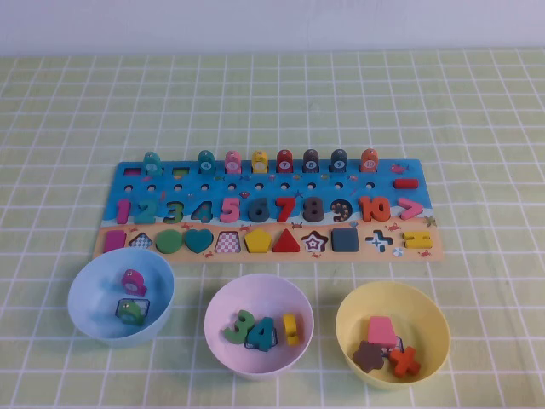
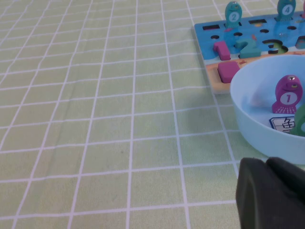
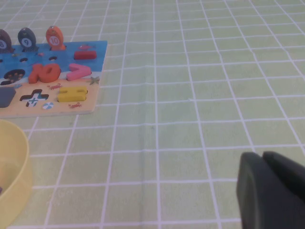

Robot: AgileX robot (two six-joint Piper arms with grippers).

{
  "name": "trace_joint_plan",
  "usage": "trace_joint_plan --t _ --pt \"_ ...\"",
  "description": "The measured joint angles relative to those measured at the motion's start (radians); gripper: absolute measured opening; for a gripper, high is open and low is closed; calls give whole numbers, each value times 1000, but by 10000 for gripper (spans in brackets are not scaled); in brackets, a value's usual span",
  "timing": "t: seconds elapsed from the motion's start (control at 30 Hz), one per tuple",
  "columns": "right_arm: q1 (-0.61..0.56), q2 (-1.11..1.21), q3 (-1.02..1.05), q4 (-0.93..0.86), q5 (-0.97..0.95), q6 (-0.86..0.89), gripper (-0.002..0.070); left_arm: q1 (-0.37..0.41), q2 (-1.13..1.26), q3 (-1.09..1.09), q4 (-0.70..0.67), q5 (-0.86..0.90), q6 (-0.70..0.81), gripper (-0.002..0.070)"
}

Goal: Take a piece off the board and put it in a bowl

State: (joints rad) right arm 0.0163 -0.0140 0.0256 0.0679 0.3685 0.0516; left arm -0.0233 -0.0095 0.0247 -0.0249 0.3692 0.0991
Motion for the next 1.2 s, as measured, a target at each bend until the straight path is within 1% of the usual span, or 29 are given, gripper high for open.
trace_joint_plan --t 0.53,0.63,0.7,0.73,0.77,0.87,0.93,1.0,1.2 --pt "0 0 0 0 0 0 -17 0 0 0 0 0 0 -4" --pt "0 0 0 41 -2 0 -17 0 0 0 0 0 0 -4" --pt "0 0 0 139 -12 0 -17 0 0 0 0 0 0 -4" --pt "0 0 0 248 -16 0 -17 0 0 0 0 0 0 -4" --pt "0 0 0 319 -20 0 -17 0 0 0 0 0 0 -4" --pt "0 0 0 715 -36 0 -17 0 0 0 0 0 0 -4" --pt "0 0 0 876 -60 0 -17 0 0 0 0 0 0 -4" --pt "0 0 0 927 -80 0 -17 0 0 0 0 0 0 -4" --pt "0 0 0 903 -87 -33 -17 0 0 0 0 0 0 -4"
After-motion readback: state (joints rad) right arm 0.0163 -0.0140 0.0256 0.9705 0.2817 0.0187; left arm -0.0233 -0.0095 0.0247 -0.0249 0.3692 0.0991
